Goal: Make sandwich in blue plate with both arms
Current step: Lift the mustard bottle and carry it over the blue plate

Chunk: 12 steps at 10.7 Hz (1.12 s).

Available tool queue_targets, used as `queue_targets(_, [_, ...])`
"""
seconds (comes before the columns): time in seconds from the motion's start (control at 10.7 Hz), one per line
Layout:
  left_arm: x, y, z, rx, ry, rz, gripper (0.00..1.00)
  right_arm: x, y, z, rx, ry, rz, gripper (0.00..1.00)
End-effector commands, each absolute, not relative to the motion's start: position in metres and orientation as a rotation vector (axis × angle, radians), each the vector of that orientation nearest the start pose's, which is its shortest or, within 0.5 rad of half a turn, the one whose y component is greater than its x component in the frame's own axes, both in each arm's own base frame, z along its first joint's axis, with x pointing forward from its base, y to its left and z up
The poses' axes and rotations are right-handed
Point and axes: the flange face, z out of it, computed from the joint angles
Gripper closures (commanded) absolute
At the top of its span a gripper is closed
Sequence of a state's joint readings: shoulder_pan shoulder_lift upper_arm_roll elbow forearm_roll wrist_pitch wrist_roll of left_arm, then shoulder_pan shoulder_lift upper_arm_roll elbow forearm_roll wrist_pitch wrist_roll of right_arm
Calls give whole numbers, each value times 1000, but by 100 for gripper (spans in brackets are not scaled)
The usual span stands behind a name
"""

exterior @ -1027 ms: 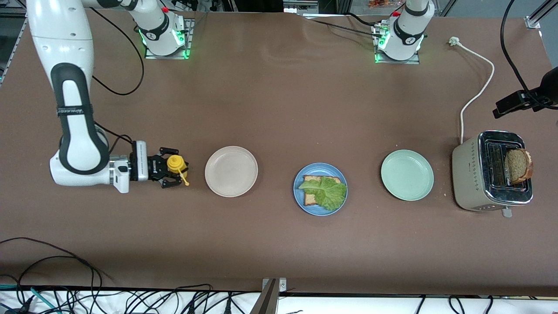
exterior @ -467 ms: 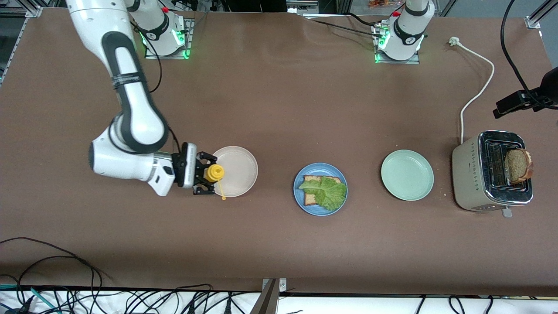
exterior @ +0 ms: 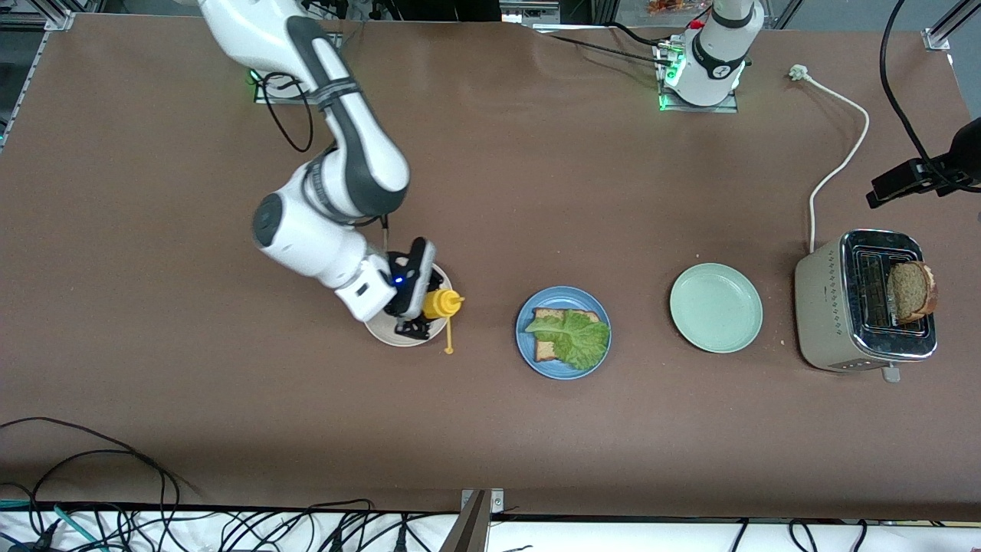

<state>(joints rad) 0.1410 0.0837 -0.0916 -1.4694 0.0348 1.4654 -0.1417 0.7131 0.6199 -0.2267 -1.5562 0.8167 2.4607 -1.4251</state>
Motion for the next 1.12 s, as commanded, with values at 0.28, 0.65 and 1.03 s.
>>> queue_targets(0.28, [567,37,620,-3095,-275,122,0,590,457,290,-2350,-2068,-605,100])
queue_targets(0.65, [567,37,620,-3095,-275,122,0,572,488,251,-2433,-2249,-527,100])
queue_targets(1.03, [567,37,620,-3095,-275,122,0,565,537,239,-2584,-2298,-382,100])
